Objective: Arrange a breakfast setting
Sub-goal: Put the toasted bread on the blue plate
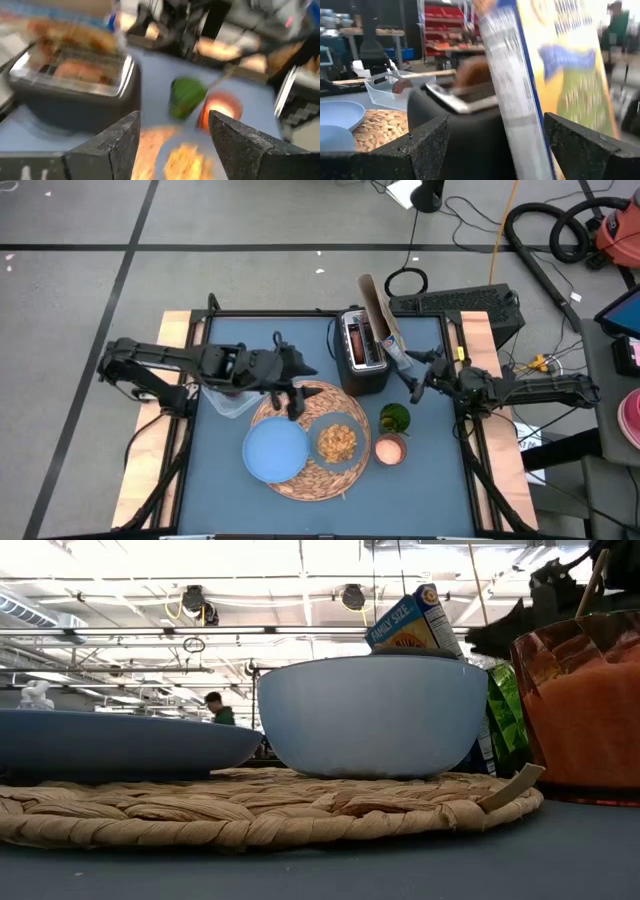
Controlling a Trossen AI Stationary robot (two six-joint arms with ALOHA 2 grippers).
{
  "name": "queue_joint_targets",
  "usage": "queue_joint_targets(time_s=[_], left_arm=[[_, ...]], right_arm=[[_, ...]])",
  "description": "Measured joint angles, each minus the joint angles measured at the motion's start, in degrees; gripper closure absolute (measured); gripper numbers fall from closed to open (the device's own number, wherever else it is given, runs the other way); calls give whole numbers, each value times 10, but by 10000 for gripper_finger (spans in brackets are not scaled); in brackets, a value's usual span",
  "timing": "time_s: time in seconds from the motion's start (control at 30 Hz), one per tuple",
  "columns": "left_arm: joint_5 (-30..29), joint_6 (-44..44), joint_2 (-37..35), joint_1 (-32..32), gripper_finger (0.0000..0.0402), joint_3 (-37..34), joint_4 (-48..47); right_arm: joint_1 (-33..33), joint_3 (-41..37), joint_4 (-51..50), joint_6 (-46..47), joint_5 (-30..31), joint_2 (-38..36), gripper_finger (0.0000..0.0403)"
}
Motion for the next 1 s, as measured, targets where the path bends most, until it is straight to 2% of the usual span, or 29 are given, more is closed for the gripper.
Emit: queue_joint_targets(time_s=[0.13, 0.33, 0.53, 0.7, 1.0], left_arm=[[-3, -14, 24, 0, 163, 0, 72], [-33, -24, 58, 2, 163, 0, 157], [-100, -48, 99, 24, 163, 0, 227], [-136, -108, 129, 58, 163, 0, 241], [-138, -142, 176, 131, 163, 0, 252]], right_arm=[[0, 0, 84, -97, -33, -7, 90], [2, 1, 132, -85, -37, -14, 90], [2, 1, 172, -102, -83, -25, 90], [2, 1, 222, -120, -93, -28, 90], [2, 1, 232, -132, -93, -28, 90]])
